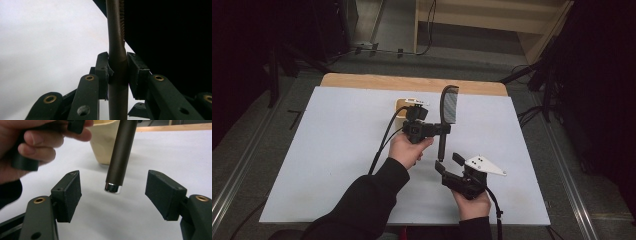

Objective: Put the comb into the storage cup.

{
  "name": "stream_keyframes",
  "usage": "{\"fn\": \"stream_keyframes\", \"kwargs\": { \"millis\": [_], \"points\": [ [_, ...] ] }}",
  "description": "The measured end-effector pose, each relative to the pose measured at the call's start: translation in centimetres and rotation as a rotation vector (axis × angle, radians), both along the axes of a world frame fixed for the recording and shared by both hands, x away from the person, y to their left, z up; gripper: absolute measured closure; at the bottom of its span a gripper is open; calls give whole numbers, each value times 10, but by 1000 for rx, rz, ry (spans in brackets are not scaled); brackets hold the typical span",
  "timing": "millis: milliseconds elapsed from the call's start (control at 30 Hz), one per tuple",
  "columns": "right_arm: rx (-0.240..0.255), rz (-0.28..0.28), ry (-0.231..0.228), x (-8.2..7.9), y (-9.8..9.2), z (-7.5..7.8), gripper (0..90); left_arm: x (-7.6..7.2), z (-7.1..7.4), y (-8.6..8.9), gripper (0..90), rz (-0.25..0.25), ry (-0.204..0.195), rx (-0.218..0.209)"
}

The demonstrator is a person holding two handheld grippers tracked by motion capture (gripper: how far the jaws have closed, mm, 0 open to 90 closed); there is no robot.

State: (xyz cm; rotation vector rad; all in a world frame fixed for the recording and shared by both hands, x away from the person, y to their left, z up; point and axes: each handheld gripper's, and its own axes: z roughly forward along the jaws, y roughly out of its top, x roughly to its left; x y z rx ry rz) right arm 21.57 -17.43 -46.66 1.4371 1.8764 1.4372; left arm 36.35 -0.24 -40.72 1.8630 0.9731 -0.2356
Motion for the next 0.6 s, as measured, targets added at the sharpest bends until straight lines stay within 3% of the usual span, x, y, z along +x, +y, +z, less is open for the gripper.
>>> {"fn": "stream_keyframes", "kwargs": {
  "millis": [133,333,433,600],
  "points": [
    [7,44,15,1,-3,4,268,-1,2,4,730,-6,-19,-6],
    [-59,150,40,5,-8,3,269,-2,7,10,730,-19,-53,-6],
    [-96,197,27,5,-9,6,271,-3,7,11,729,-32,-67,-7],
    [-84,275,44,8,-13,8,278,-6,10,13,729,-37,-77,-10]
  ]
}}
